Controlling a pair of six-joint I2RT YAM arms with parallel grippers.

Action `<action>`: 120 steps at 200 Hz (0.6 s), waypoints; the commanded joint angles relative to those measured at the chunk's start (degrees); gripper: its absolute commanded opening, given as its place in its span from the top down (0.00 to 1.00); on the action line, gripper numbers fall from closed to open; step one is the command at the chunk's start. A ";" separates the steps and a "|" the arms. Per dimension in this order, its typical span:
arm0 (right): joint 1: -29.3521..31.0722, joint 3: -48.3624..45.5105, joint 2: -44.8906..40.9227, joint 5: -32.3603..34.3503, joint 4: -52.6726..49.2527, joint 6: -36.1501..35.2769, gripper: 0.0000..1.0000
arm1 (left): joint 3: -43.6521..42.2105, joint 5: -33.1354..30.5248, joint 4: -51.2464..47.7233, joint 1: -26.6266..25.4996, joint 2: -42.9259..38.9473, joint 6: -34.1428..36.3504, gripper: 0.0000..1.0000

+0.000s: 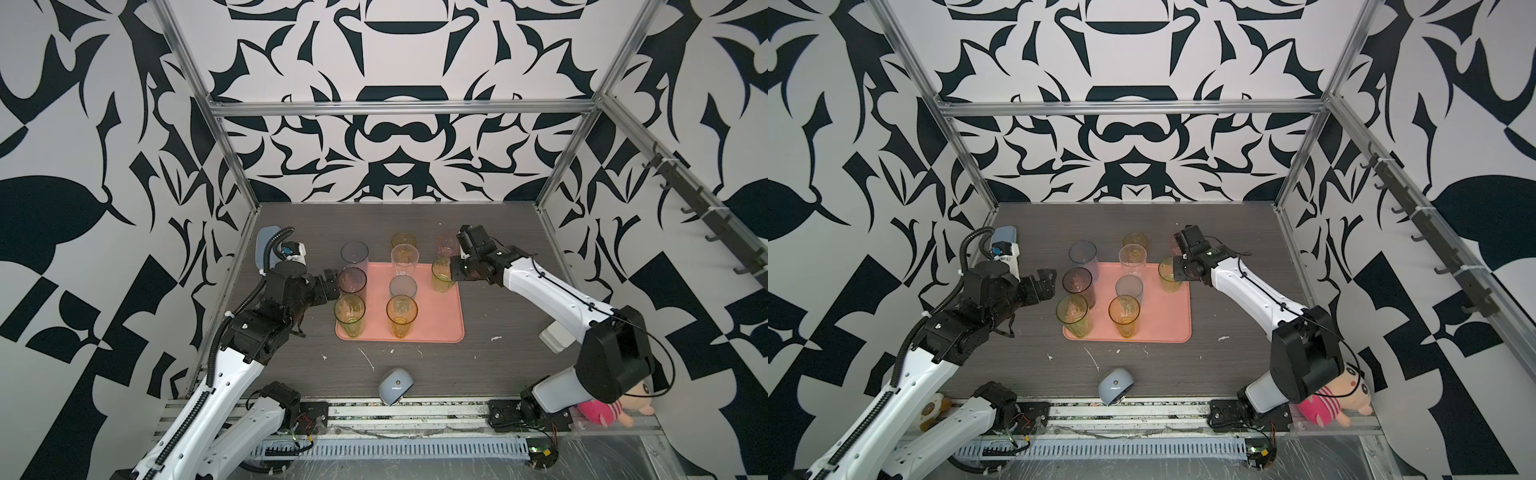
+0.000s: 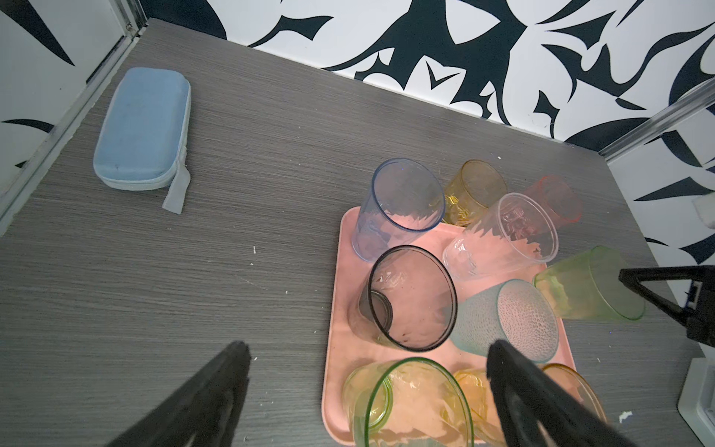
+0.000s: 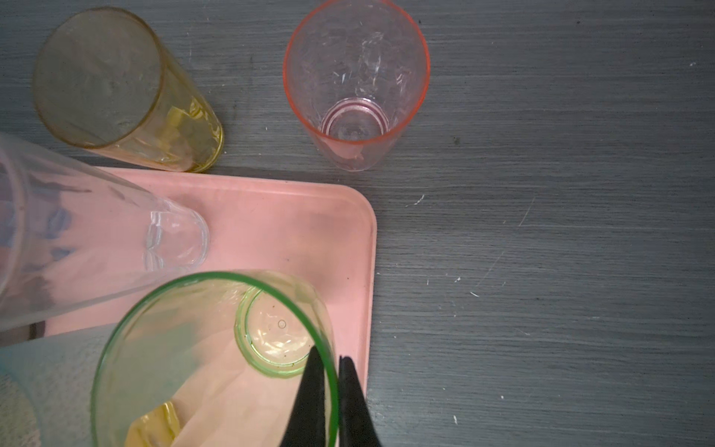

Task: Place the glasses into the tray
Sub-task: 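Lower the green cup onto the tray's far corner with the right gripper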

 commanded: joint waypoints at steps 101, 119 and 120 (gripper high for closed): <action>-1.41 0.43 4.50 0.87 6.71 1.03 1.00 | 0.11 0.47 0.87 0.23 1.61 -1.33 0.00; -1.61 0.43 5.12 0.95 7.00 1.09 1.00 | 0.05 0.54 0.95 0.22 1.52 -1.44 0.01; -1.65 0.43 5.15 0.95 6.97 1.09 1.00 | 0.04 0.52 0.90 0.23 1.53 -1.45 0.00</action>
